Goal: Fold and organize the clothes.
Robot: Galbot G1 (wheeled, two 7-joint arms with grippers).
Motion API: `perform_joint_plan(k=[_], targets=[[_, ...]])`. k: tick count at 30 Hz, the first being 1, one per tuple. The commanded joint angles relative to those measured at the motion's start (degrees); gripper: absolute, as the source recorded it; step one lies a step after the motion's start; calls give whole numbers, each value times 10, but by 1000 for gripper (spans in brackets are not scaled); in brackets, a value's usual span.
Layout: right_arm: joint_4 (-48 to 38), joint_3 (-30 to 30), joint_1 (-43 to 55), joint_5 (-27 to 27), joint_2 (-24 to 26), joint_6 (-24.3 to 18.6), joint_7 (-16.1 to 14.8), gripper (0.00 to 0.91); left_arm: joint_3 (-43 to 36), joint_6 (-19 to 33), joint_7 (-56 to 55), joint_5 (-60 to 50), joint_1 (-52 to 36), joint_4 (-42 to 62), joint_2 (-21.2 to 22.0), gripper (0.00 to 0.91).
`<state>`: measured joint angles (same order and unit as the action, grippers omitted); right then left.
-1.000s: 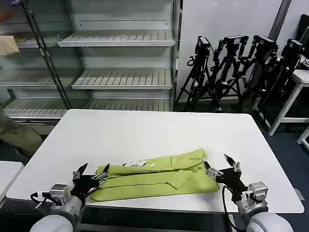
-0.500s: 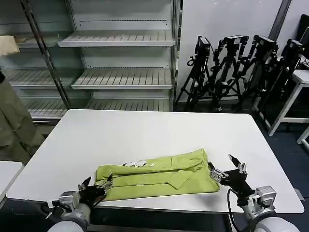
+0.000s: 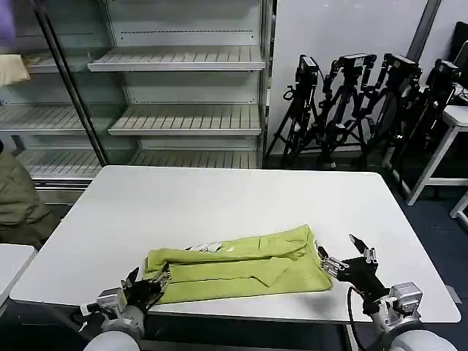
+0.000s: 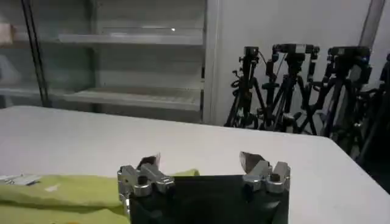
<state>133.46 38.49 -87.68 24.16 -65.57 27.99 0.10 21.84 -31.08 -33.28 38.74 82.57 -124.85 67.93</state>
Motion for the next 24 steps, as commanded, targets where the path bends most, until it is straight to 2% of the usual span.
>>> perform_joint_plan(k=[1, 16, 22, 24], targets=[[0, 1, -2, 0, 0, -1, 0, 907, -11, 2, -14, -5, -3, 14, 12, 10], [-4, -5, -1, -3, -3, -1, -1, 907, -23, 0, -4, -36, 8, 8, 21, 10], [-5, -9, -2, -8, -7, -1, -1, 907, 2, 3, 21, -78, -4, 15, 5, 0], [-5, -10, -1, -9, -7, -1, -1, 907, 29, 3, 29, -82, -9, 20, -12, 0]])
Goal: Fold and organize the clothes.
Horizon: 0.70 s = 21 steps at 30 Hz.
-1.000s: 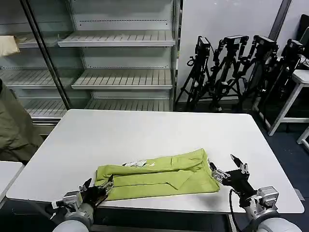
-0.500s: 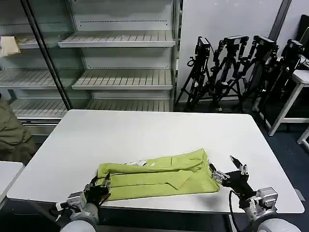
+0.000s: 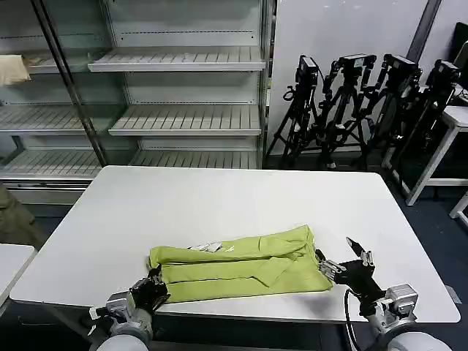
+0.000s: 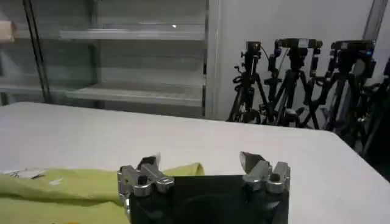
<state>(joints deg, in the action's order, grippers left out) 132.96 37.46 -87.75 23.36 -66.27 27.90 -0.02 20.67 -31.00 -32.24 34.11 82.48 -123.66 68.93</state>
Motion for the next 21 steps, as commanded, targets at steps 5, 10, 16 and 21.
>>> perform_joint_plan(k=[5, 10, 16, 21], targets=[[-2, -6, 4, -5, -3, 0, 1, 907, 117, 2, 45, -40, -2, 20, -60, 10], [-4, -13, 10, -8, -2, 0, 0, 907, 200, 4, 70, -46, 16, 45, -114, 10], [-7, -18, 15, -8, 1, 0, 1, 907, 266, 16, 91, -81, 37, 58, -170, 0], [-9, -18, 19, -8, 6, -1, 1, 907, 268, 19, 114, -148, 23, 14, -184, 10]])
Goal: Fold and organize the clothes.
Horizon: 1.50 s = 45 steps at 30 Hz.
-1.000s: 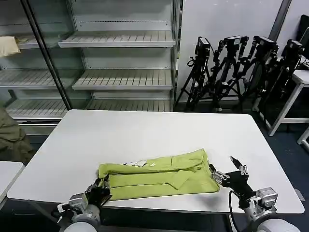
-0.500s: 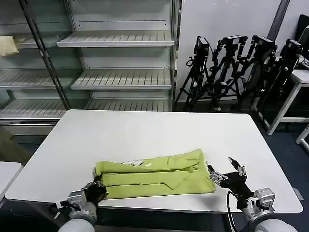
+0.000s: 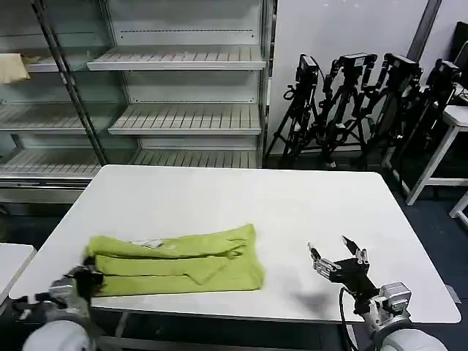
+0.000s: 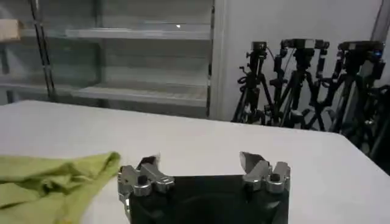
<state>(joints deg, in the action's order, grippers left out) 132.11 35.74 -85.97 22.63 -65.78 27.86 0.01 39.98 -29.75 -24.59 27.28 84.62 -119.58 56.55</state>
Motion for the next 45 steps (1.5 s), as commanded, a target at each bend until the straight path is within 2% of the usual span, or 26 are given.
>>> perform_joint_plan(k=[1, 5, 10, 12, 19, 25, 30, 45], targets=[[0, 0, 2, 0, 1, 0, 0, 907, 71, 6, 40, -88, -1, -33, -60, 10], [-1, 7, -2, 1, 5, -3, 0, 907, 27, 9, 58, -154, -9, -86, -46, 10], [-3, 18, -9, 3, 8, -9, -1, 907, -74, 7, 71, -204, -23, -133, -18, 10], [-1, 22, -10, 3, 8, -9, -1, 907, -122, 5, 78, -207, -33, -144, -5, 10], [2, 40, -20, 3, 15, -9, 0, 907, -219, -6, 94, -205, -60, -140, 13, 10], [0, 50, -18, 6, 20, -7, 1, 907, -297, -28, 99, -190, -90, -116, 45, 10], [1, 52, -17, 6, 17, -5, 2, 907, -326, -33, 99, -179, -125, -89, 66, 10], [2, 57, -21, 3, 7, -3, 2, 907, -349, -34, 94, -113, -168, -83, 65, 10]])
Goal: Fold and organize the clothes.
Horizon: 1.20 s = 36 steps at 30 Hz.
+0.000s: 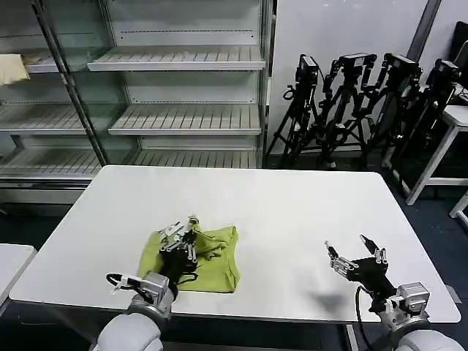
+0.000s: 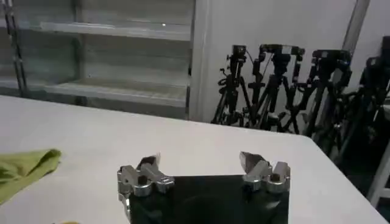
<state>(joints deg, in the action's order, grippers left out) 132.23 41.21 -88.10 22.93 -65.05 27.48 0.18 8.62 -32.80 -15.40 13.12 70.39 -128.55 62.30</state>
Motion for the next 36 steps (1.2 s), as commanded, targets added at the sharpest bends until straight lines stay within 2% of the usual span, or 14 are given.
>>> perform_joint_plan(k=[1, 8, 9, 10, 11, 14, 17, 19, 23, 27, 29, 31, 33, 36], targets=[[1, 2, 1, 0, 0, 1, 1, 907, -36, -3, 2, 29, -28, 9, 7, 10], [2, -4, 1, -6, -7, 2, 0, 907, -30, -4, -23, 70, -54, 38, 7, 20], [3, -5, 0, -7, -8, 2, 0, 907, -32, -4, -28, 82, -57, 38, 9, 322], [3, -5, 0, -7, -8, 2, 0, 907, -33, -4, -31, 91, -58, 36, 10, 826], [4, -4, -1, -8, -8, 2, 0, 907, -37, -4, -38, 105, -58, 31, 12, 907], [4, -2, -1, -7, -8, 3, 1, 907, -45, -4, -52, 154, -57, 21, 25, 907], [4, -1, -4, -8, -11, 3, 0, 907, -46, -3, -73, 213, -63, 14, 61, 907], [6, 0, -5, -8, -12, 3, 0, 907, -49, -3, -72, 212, -69, 20, 79, 907], [8, 2, -5, -9, -15, 3, 0, 907, -41, -2, -70, 209, -72, 23, 89, 907], [10, 2, -6, -10, -19, 3, -1, 907, 11, -2, -61, 212, -73, -7, 79, 907], [9, 0, -5, -10, -20, 1, -1, 907, 47, 6, -59, 200, -66, -19, 50, 907], [8, 0, -4, -9, -20, -2, -3, 907, 100, 7, -58, 178, -35, -15, 15, 907], [7, 0, -2, -9, -21, -5, -4, 907, 138, -2, -60, 164, 5, 6, 1, 907], [4, -1, 4, -8, -25, -6, -4, 907, 178, -3, -57, 173, 57, 37, 1, 907]])
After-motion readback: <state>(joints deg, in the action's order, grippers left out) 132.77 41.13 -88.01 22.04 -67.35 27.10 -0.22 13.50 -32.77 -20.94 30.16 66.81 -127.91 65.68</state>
